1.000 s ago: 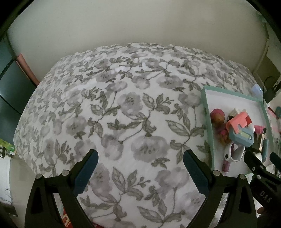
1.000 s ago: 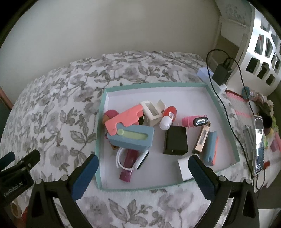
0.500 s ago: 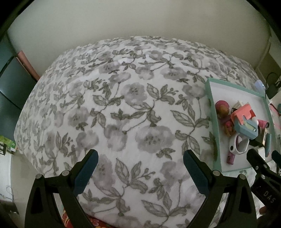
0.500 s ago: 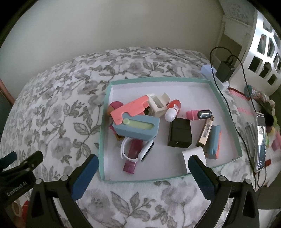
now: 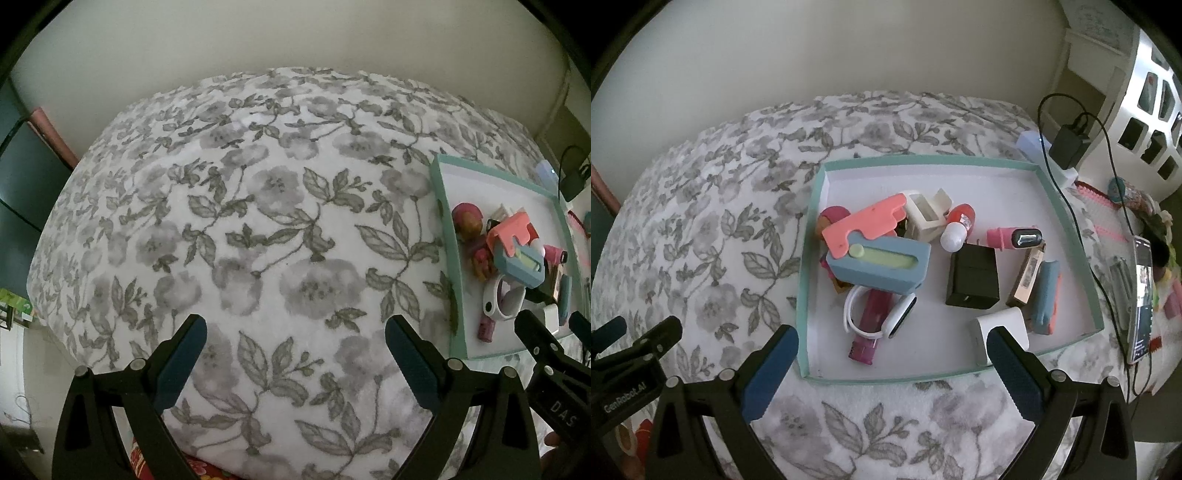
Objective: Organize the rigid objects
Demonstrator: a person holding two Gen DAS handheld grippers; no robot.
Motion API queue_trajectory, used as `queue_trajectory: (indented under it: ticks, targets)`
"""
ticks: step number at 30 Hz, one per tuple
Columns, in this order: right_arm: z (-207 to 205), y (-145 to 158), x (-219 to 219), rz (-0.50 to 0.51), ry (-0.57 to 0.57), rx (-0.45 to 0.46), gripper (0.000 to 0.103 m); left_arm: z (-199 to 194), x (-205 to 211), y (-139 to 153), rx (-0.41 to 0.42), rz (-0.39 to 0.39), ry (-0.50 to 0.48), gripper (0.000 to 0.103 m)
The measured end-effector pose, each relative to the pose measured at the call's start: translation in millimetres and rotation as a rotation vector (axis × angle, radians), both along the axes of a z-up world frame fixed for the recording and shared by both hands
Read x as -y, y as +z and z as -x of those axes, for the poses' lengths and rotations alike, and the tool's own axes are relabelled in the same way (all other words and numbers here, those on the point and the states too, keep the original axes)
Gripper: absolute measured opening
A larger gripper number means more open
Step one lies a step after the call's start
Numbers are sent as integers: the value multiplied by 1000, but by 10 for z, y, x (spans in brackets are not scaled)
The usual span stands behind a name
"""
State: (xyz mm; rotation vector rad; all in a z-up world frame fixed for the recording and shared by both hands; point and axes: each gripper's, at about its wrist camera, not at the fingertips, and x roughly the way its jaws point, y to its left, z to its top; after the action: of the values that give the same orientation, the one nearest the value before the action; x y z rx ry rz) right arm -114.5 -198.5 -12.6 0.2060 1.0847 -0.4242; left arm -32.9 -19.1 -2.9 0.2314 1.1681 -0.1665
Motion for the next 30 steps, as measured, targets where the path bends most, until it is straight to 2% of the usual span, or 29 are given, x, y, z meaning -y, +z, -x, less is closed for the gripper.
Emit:
queue_trajectory:
  ticks: [30]
  targets:
    - [-20,-32,-3,1,5,-7,103,-25,-34,-40,-19,4,18,97]
